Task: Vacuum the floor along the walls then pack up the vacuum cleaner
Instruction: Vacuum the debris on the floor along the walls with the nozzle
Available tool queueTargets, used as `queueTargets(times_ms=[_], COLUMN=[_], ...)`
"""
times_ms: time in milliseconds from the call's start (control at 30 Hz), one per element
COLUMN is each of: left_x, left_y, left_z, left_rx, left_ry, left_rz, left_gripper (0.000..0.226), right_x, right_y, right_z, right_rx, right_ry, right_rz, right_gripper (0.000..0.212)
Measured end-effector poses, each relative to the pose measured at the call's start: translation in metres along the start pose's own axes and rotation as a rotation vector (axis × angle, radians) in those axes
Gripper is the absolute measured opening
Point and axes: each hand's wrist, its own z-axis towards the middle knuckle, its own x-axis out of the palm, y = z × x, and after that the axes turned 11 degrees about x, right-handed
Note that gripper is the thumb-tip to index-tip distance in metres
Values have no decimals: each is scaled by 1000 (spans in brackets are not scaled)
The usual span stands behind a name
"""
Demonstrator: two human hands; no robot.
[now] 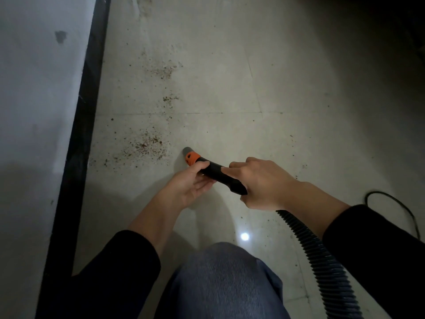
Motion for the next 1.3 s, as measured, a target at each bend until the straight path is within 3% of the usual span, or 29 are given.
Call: queueTargets(times_ms=[333,733,1300], left_x=[-35,-69,-46], left_y=[-10,-16,-22], left_z=[-19,-24,2], left_rx=[-26,-10,47], left_ry=[-52,-85,-44], left_rz=[26,58,3], left_gripper=[15,18,20], right_x=[4,15,-3], right_y=[20,40,30], right_z=[8,26,28], right_rx=[-97,-203,-71], right_ry=[9,-18,-15], right_rz=[72,54,-9], right_gripper=[44,45,42])
